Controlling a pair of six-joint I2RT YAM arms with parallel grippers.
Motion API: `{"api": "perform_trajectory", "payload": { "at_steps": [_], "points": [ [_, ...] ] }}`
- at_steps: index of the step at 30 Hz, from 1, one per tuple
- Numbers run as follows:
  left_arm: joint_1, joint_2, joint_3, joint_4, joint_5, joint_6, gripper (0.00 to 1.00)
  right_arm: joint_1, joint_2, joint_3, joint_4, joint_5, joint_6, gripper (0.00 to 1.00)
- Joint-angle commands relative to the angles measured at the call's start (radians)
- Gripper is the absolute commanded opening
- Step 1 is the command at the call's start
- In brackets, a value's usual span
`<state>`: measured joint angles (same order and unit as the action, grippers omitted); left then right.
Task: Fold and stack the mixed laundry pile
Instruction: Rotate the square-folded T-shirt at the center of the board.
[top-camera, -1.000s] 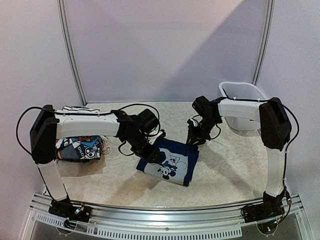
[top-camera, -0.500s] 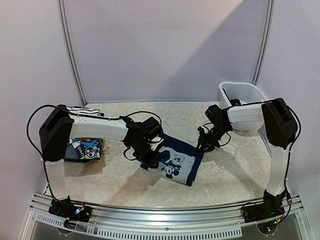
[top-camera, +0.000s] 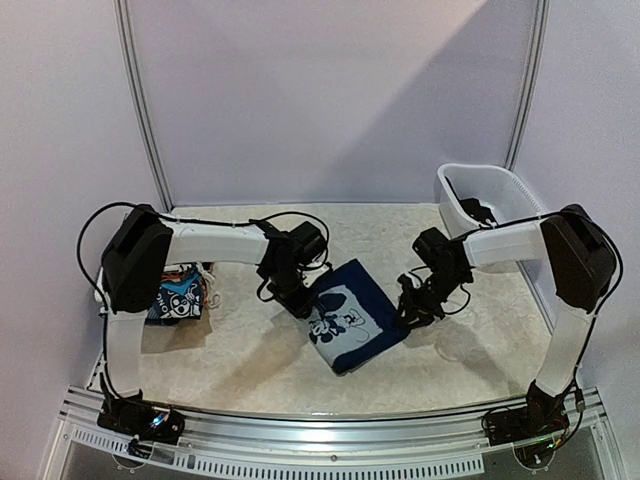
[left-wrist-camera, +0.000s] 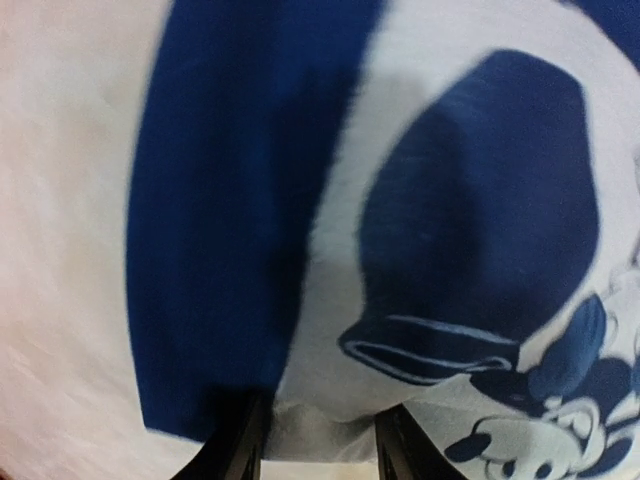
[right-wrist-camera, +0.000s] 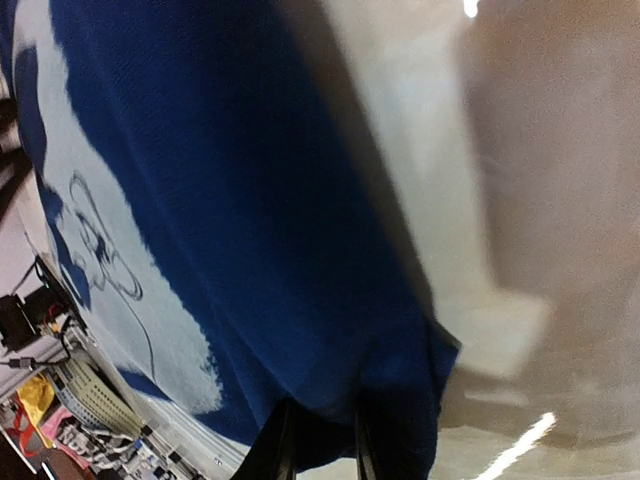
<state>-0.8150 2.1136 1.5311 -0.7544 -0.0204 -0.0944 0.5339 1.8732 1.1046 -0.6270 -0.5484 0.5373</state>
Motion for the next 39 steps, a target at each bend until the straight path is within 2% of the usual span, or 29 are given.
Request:
{"api": "perform_trajectory", "payload": {
  "at_steps": [1, 5, 10, 11, 13, 14, 17, 20, 25, 30, 39],
  "points": [
    [0.036, 0.078, 0.142, -0.082, -0.138, 0.104, 0.39, 0.170, -0.014, -0.040, -0.054, -0.013, 0.078, 0.21],
    [0.036, 0.001, 0.196, -0.111, -0.226, 0.087, 0.45, 0.197, -0.083, 0.007, -0.143, 0.016, 0.083, 0.21],
    [0.036, -0.163, 0.080, -0.044, -0.247, -0.023, 0.57, 0.196, -0.146, 0.152, -0.314, 0.091, 0.003, 0.27],
    [0.038, -0.190, 0.047, -0.023, -0.250, -0.052, 0.63, 0.196, -0.151, 0.175, -0.329, 0.101, -0.005, 0.28],
    [0.048, -0.234, -0.015, 0.022, -0.258, -0.138, 0.97, 0.194, -0.154, 0.214, -0.343, 0.121, -0.022, 0.31],
    [0.061, -0.248, -0.043, 0.045, -0.244, -0.178, 0.99, 0.191, -0.155, 0.227, -0.341, 0.135, -0.026, 0.32],
    [0.108, -0.256, -0.078, 0.076, -0.112, -0.230, 1.00, 0.170, -0.149, 0.244, -0.307, 0.170, -0.019, 0.36],
    [0.111, -0.276, -0.099, 0.115, -0.061, -0.241, 1.00, 0.126, -0.125, 0.281, -0.279, 0.197, 0.010, 0.41],
    [0.125, -0.254, -0.112, 0.149, 0.116, -0.291, 0.94, 0.075, -0.055, 0.356, -0.236, 0.212, 0.021, 0.56],
    [0.145, -0.198, -0.122, 0.200, 0.194, -0.357, 0.87, 0.018, 0.015, 0.365, -0.177, 0.199, 0.019, 0.59],
    [0.179, -0.071, -0.043, 0.182, 0.275, -0.406, 0.80, -0.050, 0.117, 0.397, -0.160, 0.144, -0.046, 0.59]
  ]
}}
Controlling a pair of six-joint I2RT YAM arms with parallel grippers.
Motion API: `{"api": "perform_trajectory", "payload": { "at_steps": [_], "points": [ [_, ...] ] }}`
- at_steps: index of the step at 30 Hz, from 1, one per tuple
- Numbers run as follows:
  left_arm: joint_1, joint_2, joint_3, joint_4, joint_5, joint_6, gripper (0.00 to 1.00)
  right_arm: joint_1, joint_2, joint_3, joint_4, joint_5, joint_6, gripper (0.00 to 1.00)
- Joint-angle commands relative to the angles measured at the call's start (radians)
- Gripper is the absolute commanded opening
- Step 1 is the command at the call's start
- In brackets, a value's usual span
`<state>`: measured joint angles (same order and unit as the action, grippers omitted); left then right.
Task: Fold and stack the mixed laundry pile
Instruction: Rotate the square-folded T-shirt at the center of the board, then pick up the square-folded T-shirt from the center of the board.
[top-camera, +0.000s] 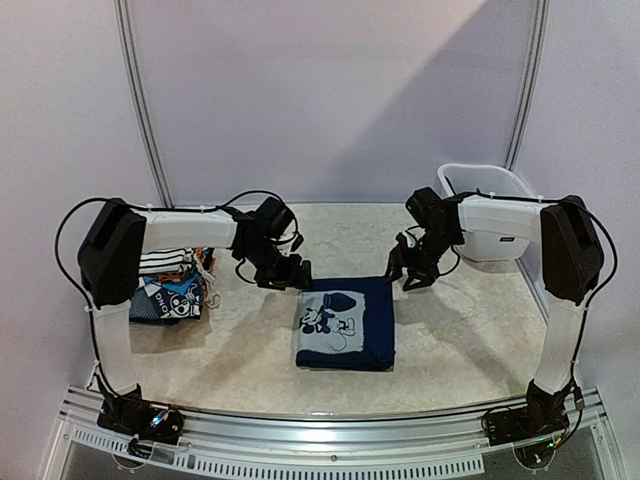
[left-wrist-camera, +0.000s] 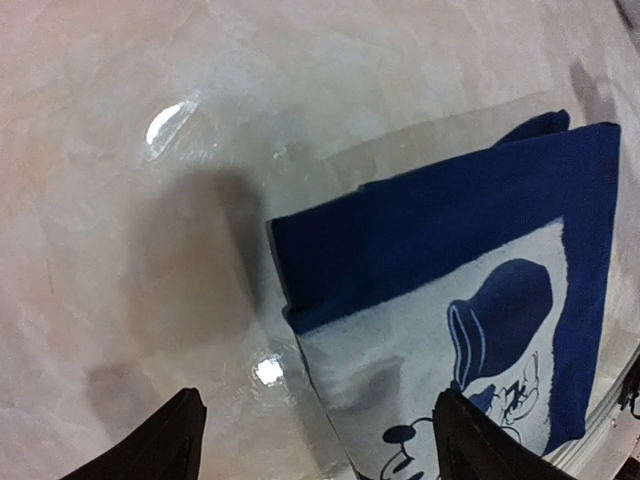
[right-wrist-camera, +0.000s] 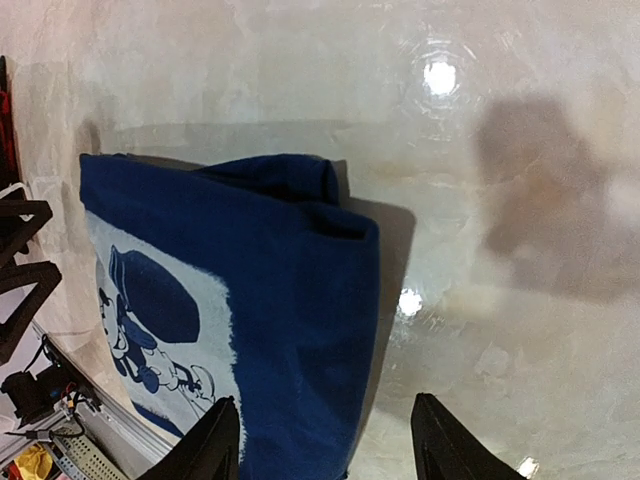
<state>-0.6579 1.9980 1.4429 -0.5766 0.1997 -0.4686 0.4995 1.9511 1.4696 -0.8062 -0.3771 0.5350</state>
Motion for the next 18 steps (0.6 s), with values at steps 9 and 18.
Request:
{"api": "perform_trajectory", "payload": {
  "at_steps": [9, 18],
  "points": [
    [0.032, 0.133, 0.086, 0.004, 0.121, -0.062, 0.66, -0.048, 0.107, 0.032, 0.057, -0.092, -0.067, 0.58],
    [0.026, 0.175, 0.080, 0.020, 0.158, -0.109, 0.57, -0.074, 0.180, 0.055, 0.081, -0.141, -0.084, 0.49]
  ]
}}
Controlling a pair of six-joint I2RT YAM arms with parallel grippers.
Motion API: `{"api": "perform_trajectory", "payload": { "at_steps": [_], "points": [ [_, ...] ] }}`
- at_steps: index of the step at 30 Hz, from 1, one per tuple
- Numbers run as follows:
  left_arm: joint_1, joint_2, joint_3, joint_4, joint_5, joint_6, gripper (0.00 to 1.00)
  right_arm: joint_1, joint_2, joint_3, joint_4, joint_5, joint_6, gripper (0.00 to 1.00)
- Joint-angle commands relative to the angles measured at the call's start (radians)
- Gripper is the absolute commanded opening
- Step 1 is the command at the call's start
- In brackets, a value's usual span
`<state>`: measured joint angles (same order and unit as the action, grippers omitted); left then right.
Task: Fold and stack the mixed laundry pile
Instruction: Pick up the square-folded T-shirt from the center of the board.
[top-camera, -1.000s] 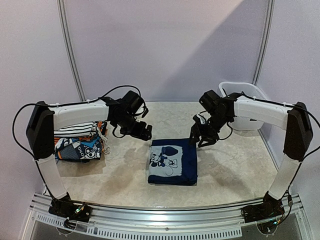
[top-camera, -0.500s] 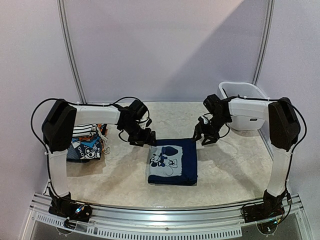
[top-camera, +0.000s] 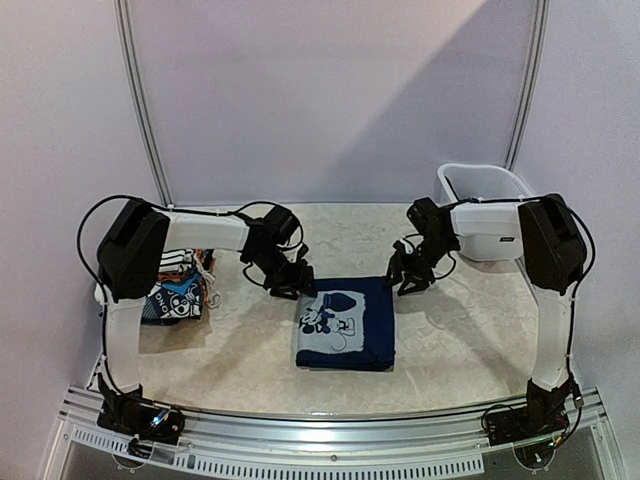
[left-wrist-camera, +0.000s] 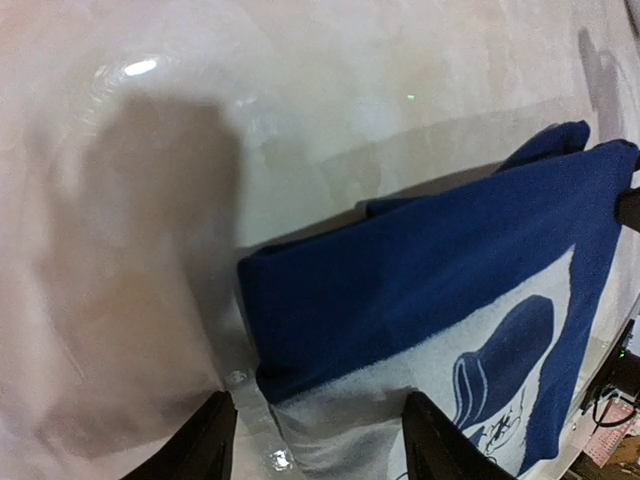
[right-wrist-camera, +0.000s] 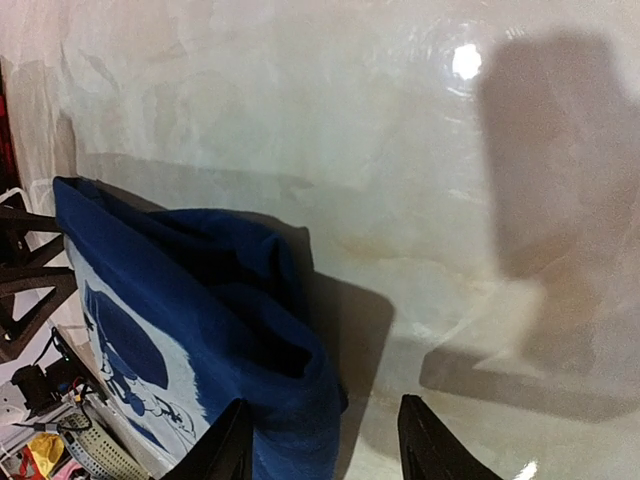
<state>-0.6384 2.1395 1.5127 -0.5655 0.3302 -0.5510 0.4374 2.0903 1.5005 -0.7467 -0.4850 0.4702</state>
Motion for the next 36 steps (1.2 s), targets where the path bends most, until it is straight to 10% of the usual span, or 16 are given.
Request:
{"api": "perform_trajectory", "payload": {
  "at_steps": [1, 25, 32, 36],
  "points": [
    [0.004, 0.037, 0.010, 0.009, 0.029, -0.029, 0.57, -0.014, 0.047, 0.026, 0.020, -0.035, -0.022, 0.48],
    [-0.023, 0.092, -0.022, 0.176, 0.130, -0.123, 0.38, -0.034, 0.159, -0.050, 0.102, -0.065, -0.056, 0.02],
    [-0.023, 0.091, -0.038, 0.216, 0.154, -0.125, 0.00, -0.034, 0.165, -0.069, 0.117, -0.070, -0.057, 0.00],
    [-0.024, 0.053, -0.045, 0.218, 0.143, -0.118, 0.00, -0.035, 0.155, -0.067, 0.114, -0.072, -0.058, 0.00]
  ]
}}
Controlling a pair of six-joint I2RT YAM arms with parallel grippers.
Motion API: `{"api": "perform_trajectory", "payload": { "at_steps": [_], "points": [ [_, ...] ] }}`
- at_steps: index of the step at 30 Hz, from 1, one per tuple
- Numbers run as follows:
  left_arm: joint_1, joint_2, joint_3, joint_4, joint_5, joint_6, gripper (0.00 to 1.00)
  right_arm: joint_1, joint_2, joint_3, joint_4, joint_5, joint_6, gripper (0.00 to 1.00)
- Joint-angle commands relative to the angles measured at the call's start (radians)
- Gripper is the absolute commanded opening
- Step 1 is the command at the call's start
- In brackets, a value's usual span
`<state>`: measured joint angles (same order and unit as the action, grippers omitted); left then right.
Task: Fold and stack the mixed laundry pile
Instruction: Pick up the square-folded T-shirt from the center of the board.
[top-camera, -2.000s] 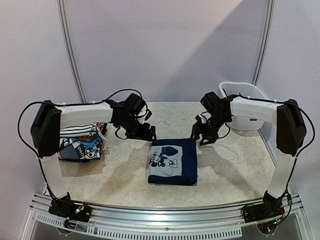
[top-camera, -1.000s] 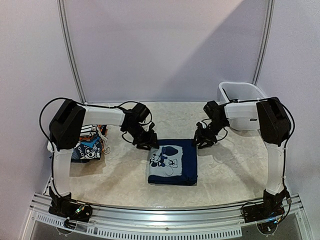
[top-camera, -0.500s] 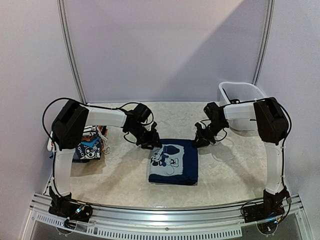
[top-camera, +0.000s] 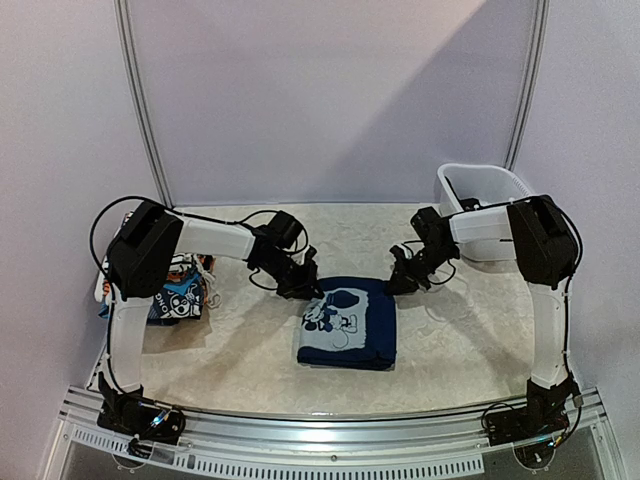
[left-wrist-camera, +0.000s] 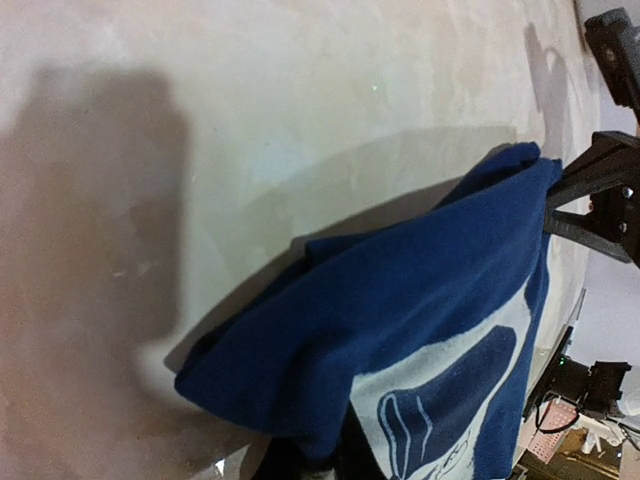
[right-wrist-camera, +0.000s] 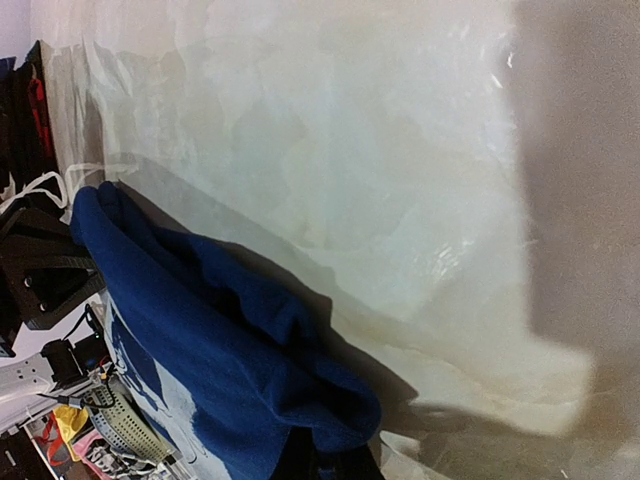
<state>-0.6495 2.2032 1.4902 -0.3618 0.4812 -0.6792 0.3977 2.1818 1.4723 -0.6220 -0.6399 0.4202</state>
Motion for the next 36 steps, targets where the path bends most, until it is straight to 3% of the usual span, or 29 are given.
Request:
{"api": "perform_trajectory", "payload": {
  "at_steps": [1, 20, 24, 27, 31, 36],
  "points": [
    [-0.013, -0.025, -0.025, 0.010, -0.020, 0.015, 0.00, 0.004, 0.059, -0.037, -0.011, 0.077, -0.008, 0.00],
    [-0.022, -0.216, 0.001, -0.223, -0.202, 0.170, 0.00, 0.031, -0.021, -0.033, 0.044, -0.061, 0.032, 0.02],
    [-0.027, -0.250, 0.011, -0.291, -0.260, 0.203, 0.00, 0.039, -0.024, -0.012, 0.043, -0.063, 0.044, 0.30],
    [-0.029, -0.280, 0.010, -0.327, -0.304, 0.225, 0.00, 0.039, -0.040, -0.001, 0.040, -0.052, 0.051, 0.43],
    [-0.032, -0.316, 0.010, -0.371, -0.347, 0.254, 0.00, 0.038, -0.073, 0.004, 0.022, -0.023, 0.043, 0.51],
    [-0.035, -0.357, 0.021, -0.437, -0.412, 0.293, 0.00, 0.037, -0.115, -0.039, 0.018, -0.001, 0.031, 0.54]
  ]
}}
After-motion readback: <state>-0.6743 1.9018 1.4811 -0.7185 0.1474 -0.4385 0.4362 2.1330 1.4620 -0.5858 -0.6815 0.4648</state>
